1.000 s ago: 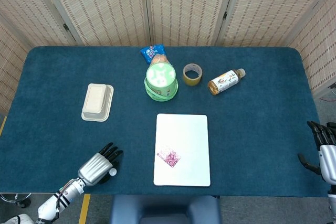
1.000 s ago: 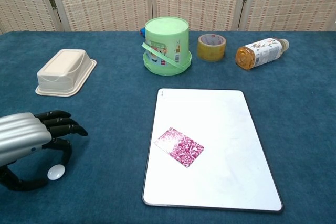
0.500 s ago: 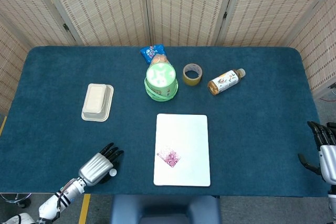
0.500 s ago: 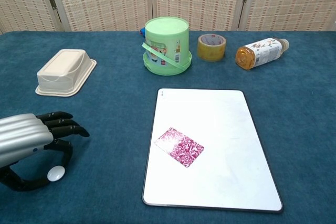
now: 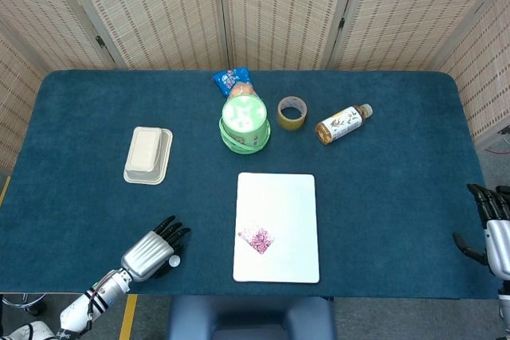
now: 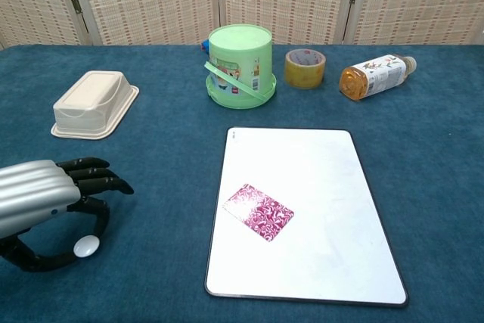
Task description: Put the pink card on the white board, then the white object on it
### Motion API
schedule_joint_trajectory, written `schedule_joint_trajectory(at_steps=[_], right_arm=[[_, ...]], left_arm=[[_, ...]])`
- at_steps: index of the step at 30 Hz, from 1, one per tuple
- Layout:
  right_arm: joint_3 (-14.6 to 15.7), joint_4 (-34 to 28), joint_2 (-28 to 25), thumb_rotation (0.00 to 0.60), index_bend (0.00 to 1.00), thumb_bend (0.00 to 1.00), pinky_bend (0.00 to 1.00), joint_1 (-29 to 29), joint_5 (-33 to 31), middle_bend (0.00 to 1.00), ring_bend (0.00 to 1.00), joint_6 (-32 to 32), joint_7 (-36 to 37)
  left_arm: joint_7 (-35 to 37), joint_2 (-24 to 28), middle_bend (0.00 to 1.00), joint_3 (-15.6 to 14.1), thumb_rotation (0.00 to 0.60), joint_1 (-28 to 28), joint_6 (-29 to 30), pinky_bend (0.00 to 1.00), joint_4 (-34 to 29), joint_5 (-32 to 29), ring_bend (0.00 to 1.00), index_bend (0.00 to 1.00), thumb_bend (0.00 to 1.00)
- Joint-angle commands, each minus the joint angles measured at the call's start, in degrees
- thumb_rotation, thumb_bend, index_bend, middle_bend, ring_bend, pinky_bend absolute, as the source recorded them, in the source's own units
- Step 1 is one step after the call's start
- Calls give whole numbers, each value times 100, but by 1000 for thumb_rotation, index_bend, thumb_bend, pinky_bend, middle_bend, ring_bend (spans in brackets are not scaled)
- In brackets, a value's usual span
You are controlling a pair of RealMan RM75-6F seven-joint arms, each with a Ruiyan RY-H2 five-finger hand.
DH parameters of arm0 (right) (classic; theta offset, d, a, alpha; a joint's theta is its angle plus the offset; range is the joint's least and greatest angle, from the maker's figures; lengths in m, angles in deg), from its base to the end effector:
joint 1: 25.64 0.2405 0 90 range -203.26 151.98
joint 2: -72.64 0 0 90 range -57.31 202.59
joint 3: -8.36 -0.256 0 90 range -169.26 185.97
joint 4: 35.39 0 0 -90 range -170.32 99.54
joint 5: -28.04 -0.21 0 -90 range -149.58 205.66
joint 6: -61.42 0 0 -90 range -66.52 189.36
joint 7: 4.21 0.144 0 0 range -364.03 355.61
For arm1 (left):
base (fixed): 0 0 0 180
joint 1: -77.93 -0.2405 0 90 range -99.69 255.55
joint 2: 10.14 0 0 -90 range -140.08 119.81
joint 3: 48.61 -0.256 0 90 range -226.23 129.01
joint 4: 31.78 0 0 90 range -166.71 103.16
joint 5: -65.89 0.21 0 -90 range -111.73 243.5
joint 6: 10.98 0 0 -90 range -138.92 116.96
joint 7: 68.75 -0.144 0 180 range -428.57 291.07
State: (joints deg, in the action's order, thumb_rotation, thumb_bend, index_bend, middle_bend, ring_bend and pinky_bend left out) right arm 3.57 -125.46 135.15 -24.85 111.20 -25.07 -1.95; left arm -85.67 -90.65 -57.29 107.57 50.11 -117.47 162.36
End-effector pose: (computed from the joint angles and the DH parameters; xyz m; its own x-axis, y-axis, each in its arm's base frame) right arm -0.3350 -0.1651 0.1836 0.4182 0.0332 0.9077 -0.9047 0.1051 0.4129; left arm -0.2273 0.2232 -0.0077 0.7202 0.2161 0.6592 0.5968 -0.6775 -0.4299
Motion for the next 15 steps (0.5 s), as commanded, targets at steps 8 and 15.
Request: schedule_joint_trajectory(at_steps=[8, 15], right_arm=[[-6, -23, -15, 600, 71, 291, 109, -3, -13, 130, 118, -5, -26], [-6, -58, -23, 600, 71, 291, 108, -34, -61, 130, 117, -23, -65]], left_arm=[[81, 116, 148, 387, 600, 458, -155, 0, -362, 187, 125, 490, 428], [68, -114, 157, 817, 600, 1100, -618, 0, -499, 290, 127, 488, 427]])
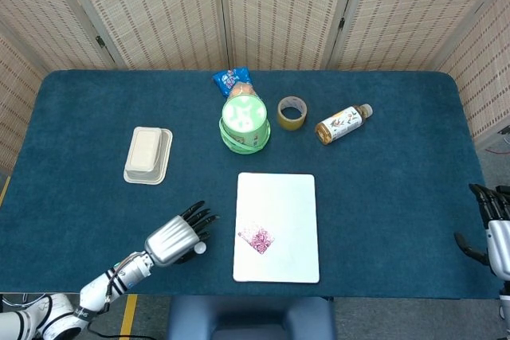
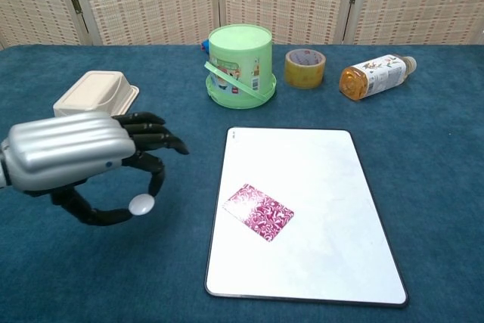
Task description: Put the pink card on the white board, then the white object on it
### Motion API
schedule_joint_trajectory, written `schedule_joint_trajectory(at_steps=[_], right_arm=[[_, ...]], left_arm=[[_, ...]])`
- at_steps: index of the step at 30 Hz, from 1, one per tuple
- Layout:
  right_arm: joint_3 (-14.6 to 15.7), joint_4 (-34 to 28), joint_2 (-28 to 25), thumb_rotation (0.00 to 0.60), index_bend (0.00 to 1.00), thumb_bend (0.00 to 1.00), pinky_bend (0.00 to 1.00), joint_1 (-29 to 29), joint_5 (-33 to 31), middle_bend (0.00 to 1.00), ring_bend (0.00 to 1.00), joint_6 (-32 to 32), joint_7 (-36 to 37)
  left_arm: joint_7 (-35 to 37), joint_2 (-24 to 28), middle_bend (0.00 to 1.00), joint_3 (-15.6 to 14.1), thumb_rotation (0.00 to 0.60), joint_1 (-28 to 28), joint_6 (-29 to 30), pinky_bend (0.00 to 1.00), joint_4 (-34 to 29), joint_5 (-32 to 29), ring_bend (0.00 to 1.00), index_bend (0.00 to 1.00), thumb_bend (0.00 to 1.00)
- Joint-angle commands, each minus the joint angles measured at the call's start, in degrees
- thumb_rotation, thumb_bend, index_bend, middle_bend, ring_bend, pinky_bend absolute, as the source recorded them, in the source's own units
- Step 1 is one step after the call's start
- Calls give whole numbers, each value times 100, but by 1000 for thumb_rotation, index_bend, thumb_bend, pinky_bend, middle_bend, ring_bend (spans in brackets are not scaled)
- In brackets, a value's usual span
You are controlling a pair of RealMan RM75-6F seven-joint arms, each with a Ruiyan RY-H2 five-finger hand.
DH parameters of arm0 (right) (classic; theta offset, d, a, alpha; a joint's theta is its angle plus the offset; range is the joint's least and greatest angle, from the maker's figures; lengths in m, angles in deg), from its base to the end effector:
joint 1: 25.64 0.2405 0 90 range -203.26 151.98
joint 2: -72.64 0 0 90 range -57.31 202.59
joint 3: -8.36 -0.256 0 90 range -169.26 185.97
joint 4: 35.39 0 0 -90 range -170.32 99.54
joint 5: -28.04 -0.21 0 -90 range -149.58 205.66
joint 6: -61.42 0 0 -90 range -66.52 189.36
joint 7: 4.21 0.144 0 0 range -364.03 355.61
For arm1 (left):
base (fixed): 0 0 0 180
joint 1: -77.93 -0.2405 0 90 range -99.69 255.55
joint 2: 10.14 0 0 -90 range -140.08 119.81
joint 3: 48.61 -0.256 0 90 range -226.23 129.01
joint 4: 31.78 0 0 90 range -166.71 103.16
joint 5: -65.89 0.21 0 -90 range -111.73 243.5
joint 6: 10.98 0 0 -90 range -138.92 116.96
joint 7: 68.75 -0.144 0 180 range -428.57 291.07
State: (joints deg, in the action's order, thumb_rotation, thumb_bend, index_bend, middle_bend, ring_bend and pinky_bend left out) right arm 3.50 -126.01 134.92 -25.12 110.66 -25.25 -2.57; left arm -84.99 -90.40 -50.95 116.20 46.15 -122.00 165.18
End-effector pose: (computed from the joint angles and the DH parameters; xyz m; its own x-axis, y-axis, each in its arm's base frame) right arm -0.3351 -0.1636 0.1850 0.4228 0.0346 0.9055 -0.9015 0.1181 0.4164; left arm -0.1544 0.2587 -0.0082 0.6916 0.0934 0.7162 0.4914 -0.7876 -0.3719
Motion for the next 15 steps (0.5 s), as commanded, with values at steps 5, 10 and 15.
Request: schedule_joint_trajectory(at_steps=[5, 10, 15], right_arm=[[2, -14, -11, 600, 71, 292, 109, -34, -36, 130, 117, -24, -11], [-3, -32, -45, 600, 71, 292, 108, -68, -70, 130, 116, -49, -12], [-12, -41, -55, 600, 71, 292, 108, -62, -86, 130, 117, -27, -14]], left_arm=[[-84, -520, 157, 508, 600, 641, -665, 0, 54, -243, 126, 483, 428], [-264, -963, 159, 735, 600, 983, -985, 0, 364, -456, 126, 480, 428], [-424, -1320, 160, 945, 600, 1251, -1314, 0, 647, -859, 126, 473, 428]])
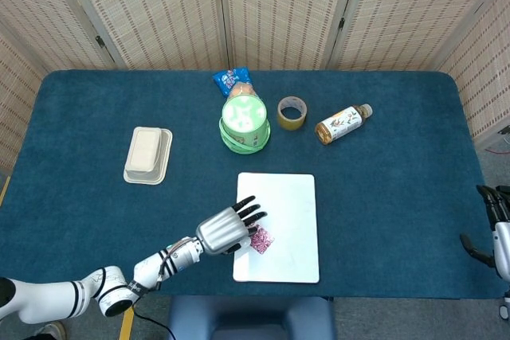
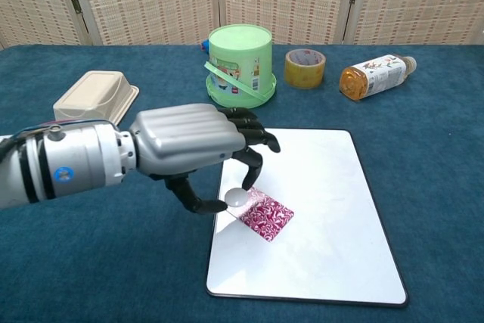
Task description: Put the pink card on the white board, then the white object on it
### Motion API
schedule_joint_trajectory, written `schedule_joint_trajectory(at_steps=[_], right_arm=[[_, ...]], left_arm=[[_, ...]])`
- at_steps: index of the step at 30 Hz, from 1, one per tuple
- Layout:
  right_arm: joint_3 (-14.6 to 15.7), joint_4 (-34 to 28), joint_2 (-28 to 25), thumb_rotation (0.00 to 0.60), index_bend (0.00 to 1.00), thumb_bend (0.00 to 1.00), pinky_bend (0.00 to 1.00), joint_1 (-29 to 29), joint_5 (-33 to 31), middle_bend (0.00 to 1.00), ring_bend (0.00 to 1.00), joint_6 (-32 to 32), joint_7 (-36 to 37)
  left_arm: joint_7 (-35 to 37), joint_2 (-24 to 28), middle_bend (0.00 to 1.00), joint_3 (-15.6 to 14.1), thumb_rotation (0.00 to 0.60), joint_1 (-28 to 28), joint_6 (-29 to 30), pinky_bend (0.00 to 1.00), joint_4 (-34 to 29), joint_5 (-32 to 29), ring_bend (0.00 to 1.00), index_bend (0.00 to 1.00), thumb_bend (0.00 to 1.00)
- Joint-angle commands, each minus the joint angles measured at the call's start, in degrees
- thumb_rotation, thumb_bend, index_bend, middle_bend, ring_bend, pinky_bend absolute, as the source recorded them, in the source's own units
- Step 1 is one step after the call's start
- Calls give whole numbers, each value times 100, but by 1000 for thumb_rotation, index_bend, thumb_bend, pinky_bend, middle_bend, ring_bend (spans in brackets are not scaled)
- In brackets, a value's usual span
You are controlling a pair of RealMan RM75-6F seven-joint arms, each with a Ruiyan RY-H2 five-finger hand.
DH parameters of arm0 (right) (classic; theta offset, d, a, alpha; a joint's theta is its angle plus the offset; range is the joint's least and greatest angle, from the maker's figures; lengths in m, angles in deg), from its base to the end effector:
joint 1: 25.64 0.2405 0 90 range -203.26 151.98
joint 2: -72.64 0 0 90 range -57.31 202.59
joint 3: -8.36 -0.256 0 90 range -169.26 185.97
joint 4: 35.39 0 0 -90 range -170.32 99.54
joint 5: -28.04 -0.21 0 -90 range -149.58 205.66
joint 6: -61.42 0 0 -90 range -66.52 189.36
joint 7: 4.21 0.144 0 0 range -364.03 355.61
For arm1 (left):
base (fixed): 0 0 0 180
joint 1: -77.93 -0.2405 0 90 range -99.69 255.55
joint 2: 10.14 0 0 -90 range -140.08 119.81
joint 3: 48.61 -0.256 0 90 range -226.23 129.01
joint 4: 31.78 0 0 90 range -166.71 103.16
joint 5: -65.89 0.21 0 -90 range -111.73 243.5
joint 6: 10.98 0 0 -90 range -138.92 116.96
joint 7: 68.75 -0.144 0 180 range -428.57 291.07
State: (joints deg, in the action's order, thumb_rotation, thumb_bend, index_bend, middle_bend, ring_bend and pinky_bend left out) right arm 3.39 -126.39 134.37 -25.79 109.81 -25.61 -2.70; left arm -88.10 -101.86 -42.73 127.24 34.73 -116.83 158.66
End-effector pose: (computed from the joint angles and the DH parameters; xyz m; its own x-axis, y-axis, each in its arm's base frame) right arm -0.3376 -0.1598 0.1895 0.4279 0.0380 0.9030 -0.8968 0.1425 0.4190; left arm -0.0735 0.2913 -0.0654 0.6942 0.0715 0.7162 0.4139 -0.8538 -0.3159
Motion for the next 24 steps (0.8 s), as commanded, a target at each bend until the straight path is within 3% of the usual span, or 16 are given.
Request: schedule_joint_trajectory(at_steps=[1, 10, 19, 22, 24], right_arm=[[-3, -2, 0, 600, 71, 292, 108, 8, -4, 130, 117, 16, -4], [-19, -22, -8, 600, 71, 292, 109, 24, -47, 130, 118, 62, -41], [-21, -10, -6, 600, 71, 291, 109, 9, -84, 130, 118, 69, -37], [-21, -5, -6, 600, 71, 292, 108, 0, -83, 130, 118, 58, -27], [-20, -3, -7, 600, 71, 292, 108, -6, -79, 130, 118, 48, -20]], left_arm=[[-159, -227, 160, 152, 600, 188, -214, 0, 176, -267, 126, 472, 428], [-442, -591, 160, 272, 600, 439, -395, 0, 452, -744, 126, 469, 422], [-819, -718, 160, 198, 600, 563, -506, 0, 584, -1133, 114, 438, 402], [-990, -657, 157, 161, 600, 577, -601, 0, 487, -1366, 94, 338, 376], [-1084, -590, 144, 148, 600, 573, -608, 0, 359, -1511, 81, 211, 359]])
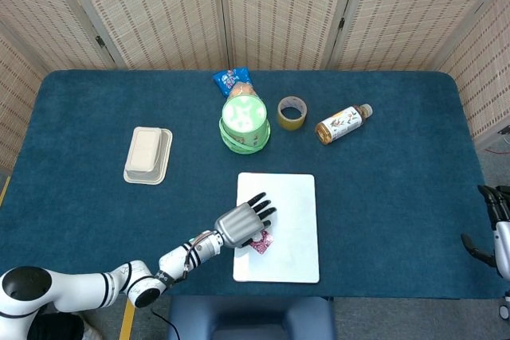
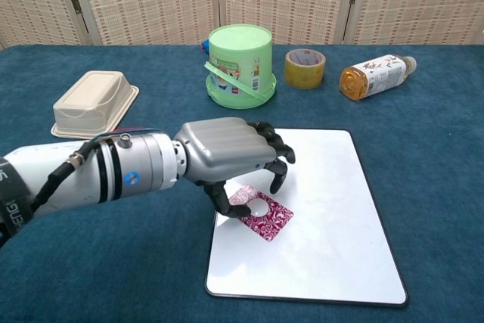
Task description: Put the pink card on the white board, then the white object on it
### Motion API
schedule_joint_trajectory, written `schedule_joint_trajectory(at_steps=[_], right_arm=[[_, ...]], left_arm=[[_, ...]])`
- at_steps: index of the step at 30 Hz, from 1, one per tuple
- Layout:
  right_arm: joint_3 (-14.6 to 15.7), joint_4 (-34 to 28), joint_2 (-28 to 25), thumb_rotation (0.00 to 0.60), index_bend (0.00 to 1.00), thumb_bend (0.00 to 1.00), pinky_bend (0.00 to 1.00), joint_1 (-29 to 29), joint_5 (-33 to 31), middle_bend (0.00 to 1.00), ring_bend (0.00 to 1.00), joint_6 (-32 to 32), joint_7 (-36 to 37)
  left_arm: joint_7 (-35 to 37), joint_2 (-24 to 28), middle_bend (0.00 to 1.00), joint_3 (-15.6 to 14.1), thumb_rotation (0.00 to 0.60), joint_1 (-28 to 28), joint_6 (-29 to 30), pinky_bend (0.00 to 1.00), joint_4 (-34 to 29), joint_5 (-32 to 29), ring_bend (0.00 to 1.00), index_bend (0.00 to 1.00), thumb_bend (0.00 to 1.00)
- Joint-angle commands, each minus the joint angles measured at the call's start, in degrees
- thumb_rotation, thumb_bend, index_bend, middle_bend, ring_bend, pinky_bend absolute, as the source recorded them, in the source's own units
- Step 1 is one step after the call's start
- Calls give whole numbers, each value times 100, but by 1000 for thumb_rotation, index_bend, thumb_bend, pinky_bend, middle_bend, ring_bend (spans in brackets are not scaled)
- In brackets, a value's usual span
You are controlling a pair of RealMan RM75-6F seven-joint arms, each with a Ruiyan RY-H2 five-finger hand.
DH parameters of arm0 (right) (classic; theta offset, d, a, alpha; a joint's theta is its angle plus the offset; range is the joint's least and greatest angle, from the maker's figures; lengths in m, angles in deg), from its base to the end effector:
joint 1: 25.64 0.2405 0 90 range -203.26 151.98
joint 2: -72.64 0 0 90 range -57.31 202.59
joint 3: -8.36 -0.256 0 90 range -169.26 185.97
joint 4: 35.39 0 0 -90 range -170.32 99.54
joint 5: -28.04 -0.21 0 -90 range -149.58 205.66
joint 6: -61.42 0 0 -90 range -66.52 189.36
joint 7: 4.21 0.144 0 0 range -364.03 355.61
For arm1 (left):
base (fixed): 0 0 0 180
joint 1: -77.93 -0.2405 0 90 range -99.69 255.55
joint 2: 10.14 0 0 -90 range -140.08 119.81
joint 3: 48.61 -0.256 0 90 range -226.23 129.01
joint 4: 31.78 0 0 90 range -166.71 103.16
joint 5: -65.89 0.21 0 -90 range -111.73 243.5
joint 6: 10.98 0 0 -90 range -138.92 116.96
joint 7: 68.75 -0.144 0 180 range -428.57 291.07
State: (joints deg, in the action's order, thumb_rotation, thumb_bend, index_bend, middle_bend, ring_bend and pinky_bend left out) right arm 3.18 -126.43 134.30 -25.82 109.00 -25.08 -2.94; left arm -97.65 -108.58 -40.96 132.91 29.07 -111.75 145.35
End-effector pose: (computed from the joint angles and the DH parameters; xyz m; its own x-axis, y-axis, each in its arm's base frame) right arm -0.3397 -0.1601 0.1900 0.4303 0.0321 0.9021 -0.8935 0.1570 0.4206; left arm -0.0534 0.3060 -0.1020 0.7559 0.0973 0.6474 0.4153 -0.8357 -0.3593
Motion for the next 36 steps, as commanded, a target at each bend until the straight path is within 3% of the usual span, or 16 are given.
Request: schedule_joint_trajectory(at_steps=[1, 4, 17, 25, 36], right_arm=[[1, 2, -1, 600, 71, 291, 109, -6, 4, 130, 118, -9, 8], [0, 1, -1, 600, 71, 292, 109, -10, 23, 130, 118, -27, 19], [-6, 49, -8, 600, 71, 292, 109, 30, 136, 130, 117, -35, 74], [-31, 74, -86, 600, 71, 292, 108, 102, 166, 130, 117, 56, 255], [-19, 215, -76, 600, 76, 292, 108, 328, 204, 138, 117, 448, 684]], left_arm=[[-162, 109, 141, -37, 600, -3, -12, 0, -202, -215, 79, 183, 357], [-152, 229, 137, -35, 600, -83, 202, 0, -419, -260, 77, 130, 350], [610, 1595, 137, 37, 600, -1143, 1886, 0, -1424, -337, 84, 177, 350], [1156, 2452, 137, 26, 600, -2034, 2790, 0, -1584, -787, 85, 194, 353], [1445, 3081, 137, -356, 600, -3190, 3743, 0, -1726, -1022, 84, 203, 354]])
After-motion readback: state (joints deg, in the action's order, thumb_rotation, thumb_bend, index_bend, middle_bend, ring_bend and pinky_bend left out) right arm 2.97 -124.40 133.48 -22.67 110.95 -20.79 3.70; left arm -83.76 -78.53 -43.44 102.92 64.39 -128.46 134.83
